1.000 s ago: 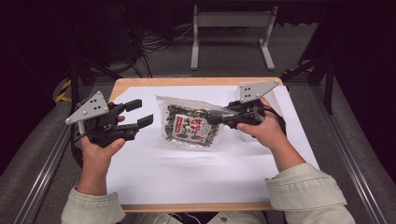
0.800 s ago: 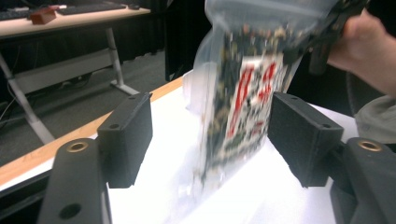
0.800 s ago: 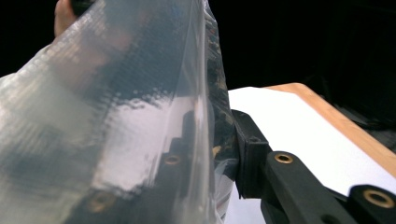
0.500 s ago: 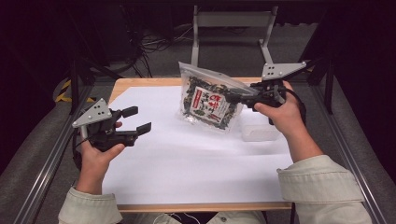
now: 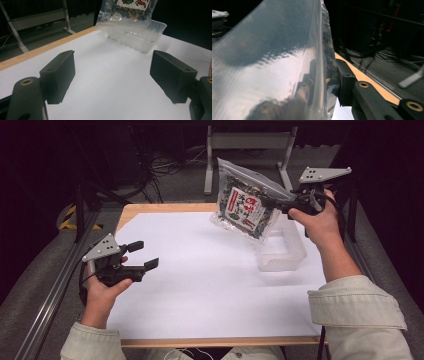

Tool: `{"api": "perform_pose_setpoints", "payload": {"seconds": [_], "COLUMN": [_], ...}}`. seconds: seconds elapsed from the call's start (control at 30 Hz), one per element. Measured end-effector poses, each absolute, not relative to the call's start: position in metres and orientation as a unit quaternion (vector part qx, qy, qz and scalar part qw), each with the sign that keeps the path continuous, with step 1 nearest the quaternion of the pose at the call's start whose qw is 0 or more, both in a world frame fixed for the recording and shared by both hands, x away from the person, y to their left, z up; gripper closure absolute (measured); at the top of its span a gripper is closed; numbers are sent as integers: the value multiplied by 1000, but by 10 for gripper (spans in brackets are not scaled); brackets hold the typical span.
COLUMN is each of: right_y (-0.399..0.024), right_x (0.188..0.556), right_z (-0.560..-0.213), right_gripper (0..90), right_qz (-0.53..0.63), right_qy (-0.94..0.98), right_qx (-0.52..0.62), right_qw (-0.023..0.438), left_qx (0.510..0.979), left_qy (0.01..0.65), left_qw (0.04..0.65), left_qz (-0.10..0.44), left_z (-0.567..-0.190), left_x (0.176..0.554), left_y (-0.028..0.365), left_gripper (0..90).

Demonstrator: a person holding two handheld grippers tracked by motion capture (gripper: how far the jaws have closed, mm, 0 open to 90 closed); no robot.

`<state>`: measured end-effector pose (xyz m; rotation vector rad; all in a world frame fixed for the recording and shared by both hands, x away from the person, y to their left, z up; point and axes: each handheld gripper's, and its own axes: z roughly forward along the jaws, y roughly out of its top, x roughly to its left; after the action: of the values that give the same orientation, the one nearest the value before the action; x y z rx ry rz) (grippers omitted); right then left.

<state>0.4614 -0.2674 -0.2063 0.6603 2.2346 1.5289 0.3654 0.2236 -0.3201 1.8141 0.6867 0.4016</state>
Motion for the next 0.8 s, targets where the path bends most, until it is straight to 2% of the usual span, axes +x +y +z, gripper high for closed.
{"api": "perform_pose_setpoints", "payload": {"seconds": [0.47,0.8], "right_y": [-291,-313], "right_x": [474,475], "right_z": [-196,-196], "right_gripper": [765,764], "right_qz": [503,487], "right_qy": [782,776], "right_qx": [282,304], "right_qw": [237,262], "left_qx": [772,777], "left_qy": [290,288], "left_qw": [542,538], "left_qz": [163,155], "left_z": [-326,-328], "left_x": [370,372], "left_y": [220,218], "left_gripper": [213,213]}}
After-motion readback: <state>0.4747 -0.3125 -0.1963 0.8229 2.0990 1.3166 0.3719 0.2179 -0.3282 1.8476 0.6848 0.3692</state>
